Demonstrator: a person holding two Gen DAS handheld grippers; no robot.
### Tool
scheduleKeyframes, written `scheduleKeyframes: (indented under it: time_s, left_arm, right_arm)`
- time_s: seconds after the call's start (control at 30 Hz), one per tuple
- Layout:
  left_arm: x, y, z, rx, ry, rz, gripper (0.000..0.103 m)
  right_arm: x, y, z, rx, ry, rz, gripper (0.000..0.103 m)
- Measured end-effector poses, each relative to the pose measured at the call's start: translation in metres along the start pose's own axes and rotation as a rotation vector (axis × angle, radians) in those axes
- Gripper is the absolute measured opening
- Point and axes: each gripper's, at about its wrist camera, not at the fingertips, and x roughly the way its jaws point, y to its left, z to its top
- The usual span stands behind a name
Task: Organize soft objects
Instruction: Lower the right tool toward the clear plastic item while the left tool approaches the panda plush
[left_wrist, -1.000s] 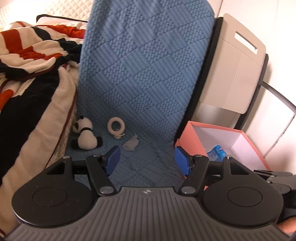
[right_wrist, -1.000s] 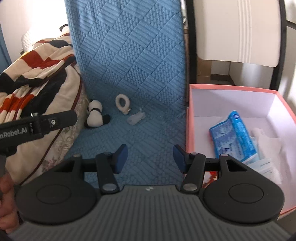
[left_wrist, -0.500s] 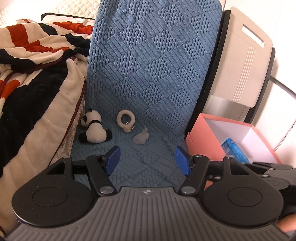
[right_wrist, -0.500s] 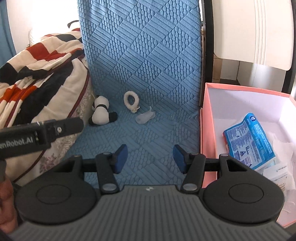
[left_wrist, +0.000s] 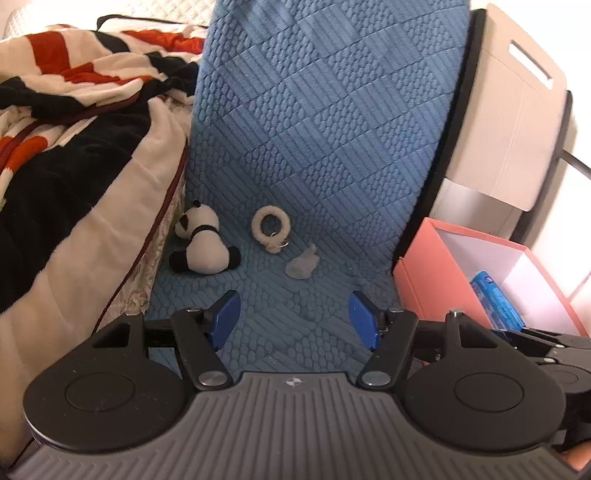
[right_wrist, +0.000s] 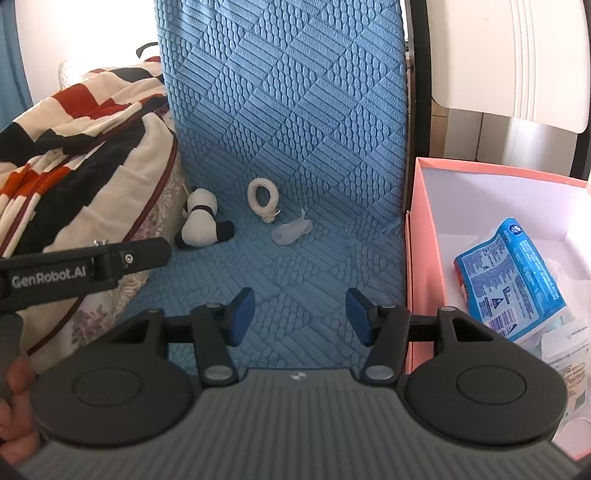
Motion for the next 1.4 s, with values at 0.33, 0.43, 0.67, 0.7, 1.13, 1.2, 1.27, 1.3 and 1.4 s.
scheduleKeyframes:
  time_s: [0.33,0.43,0.67,0.7,1.13,1.2,1.27,1.3,1.4]
  left_arm:
    - [0.044,0.009,0.023,0.006,0.049,-0.007,0.070]
    - [0.054,0.012,0.024,0.003,0.077,-0.002,0.070]
    - [0.072,0.022,0.030,-0.019,0.118,0.012,0.070]
    - [0.073,0.024,0.032,-0.028,0.119,0.007,0.070]
    - [0.117,0.044,0.065,-0.085,0.146,0.051,0.070]
    - [0.127,0.051,0.071,-0.086,0.154,0.070,0.070]
    - [0.138,0.057,0.075,-0.087,0.168,0.086,0.070]
    - [0.143,0.059,0.076,-0.085,0.178,0.089,0.070]
    - [0.158,0.059,0.076,-0.054,0.202,0.095,0.070]
  right_arm:
    - [0.022,-0.004,0.010,0.011,0.015,0.050,0.057]
    - [0.030,-0.008,0.015,0.032,0.023,0.060,0.057]
    - [0.056,-0.004,0.032,0.020,0.039,0.091,0.057]
    - [0.061,-0.004,0.034,0.024,0.045,0.098,0.057]
    - [0.117,0.001,0.065,0.019,0.065,0.086,0.057]
    - [0.128,-0.002,0.069,0.033,0.080,0.086,0.057]
    - [0.139,-0.005,0.072,0.054,0.096,0.087,0.057]
    - [0.145,-0.007,0.074,0.068,0.102,0.091,0.057]
    - [0.159,-0.011,0.079,0.109,0.112,0.116,0.056]
